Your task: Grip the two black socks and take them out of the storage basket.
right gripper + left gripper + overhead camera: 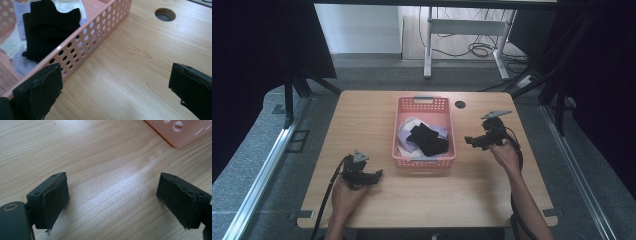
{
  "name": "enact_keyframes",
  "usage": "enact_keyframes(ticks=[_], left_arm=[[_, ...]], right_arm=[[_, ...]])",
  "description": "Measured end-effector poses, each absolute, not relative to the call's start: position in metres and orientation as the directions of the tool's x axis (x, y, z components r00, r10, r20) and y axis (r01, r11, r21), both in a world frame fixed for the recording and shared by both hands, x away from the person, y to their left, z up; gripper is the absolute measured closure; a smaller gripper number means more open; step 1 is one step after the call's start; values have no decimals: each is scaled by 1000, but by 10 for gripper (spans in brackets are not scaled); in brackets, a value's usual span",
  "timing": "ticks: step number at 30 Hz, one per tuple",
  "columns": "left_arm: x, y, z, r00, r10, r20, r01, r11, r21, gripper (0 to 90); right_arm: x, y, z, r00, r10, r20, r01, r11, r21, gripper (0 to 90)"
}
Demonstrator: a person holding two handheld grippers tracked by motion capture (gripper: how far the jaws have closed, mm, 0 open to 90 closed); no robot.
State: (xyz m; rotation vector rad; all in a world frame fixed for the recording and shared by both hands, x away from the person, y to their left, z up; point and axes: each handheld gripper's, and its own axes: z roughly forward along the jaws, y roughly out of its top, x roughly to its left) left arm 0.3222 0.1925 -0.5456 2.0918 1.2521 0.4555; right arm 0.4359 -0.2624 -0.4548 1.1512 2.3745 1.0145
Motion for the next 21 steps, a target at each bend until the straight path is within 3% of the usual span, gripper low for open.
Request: enact_keyframes(ticks=[21], left_arm=[[322, 192, -546, 484, 875, -33, 649, -334, 684, 105]], right_arm=[[444, -216, -430, -700, 714, 24, 505, 470, 724, 0]])
